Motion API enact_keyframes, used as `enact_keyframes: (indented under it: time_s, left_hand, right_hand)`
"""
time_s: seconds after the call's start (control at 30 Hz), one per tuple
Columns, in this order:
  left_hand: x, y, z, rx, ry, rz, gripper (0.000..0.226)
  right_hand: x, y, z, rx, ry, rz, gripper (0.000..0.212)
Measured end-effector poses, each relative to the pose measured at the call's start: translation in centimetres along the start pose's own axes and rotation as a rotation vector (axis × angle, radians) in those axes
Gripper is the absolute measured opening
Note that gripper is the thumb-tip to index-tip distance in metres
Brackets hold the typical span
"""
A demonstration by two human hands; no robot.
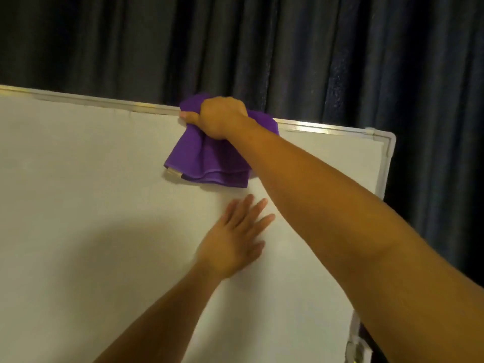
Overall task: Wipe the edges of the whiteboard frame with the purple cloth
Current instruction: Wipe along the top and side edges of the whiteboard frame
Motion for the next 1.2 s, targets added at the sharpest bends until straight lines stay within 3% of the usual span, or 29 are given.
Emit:
enact_keyframes:
  time_s: [0.07, 0.13, 0.3, 0.53, 0.67, 0.8, 0.87, 1.03, 1.2]
  left_hand:
    - [0.2, -2.6, 0.4, -0.017, 0.036, 0.170, 0.057]
    - [1.3, -4.9, 0.6, -0.017, 0.056, 0.201, 0.063]
    - [2.1, -7.1, 1.5, -0.107, 0.046, 0.138, 0.071]
    - [1.8, -5.1, -0.7, -0.003, 0.147, 0.108, 0.056]
    - [-0.3, -4.4, -1.4, 0.041, 0.136, 0.111, 0.051]
    - [-4.9, -4.7, -2.8, 0.031, 0.141, 0.093, 0.055]
    - [-6.6, -5.6, -4.1, 0.022, 0.148, 0.103, 0.058]
    - [-6.1, -6.9, -4.1, -0.060, 0.215, 0.077, 0.061]
    - [-4.8, -6.4, -1.4, -0.083, 0.117, 0.067, 0.062]
  right_hand:
    - [1.8, 0.1, -3.8, 0.003, -0.007, 0.017, 0.063]
    - [3.8, 0.3, -8.0, 0.018, -0.017, 0.030, 0.068]
    - [8.7, 1.4, -17.4, 0.077, 0.001, 0.038, 0.063]
    - [12.9, 4.6, -27.1, 0.308, 0.023, 0.219, 0.062]
    - [15.7, 4.2, -30.3, -0.146, -0.173, 0.187, 0.068]
    - [19.2, 1.1, -30.3, -0.922, -0.293, -0.268, 0.021]
    - [20.9, -1.6, -29.5, -1.189, -0.407, -0.469, 0.024]
    - [21.2, -4.1, -26.5, -1.390, -0.613, -0.607, 0.033]
    - [25.3, -8.1, -22.3, -1.359, -0.652, -0.561, 0.025]
Point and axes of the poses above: each hand's wrist, its own x-axis away from the middle knuckle, its own y-axis out of the back of the hand, z = x × y, the point moved 3 cm from there along -x, towards the middle knuckle, and after that the axes turned 2 degrees about -y, right-handed, at the moved point
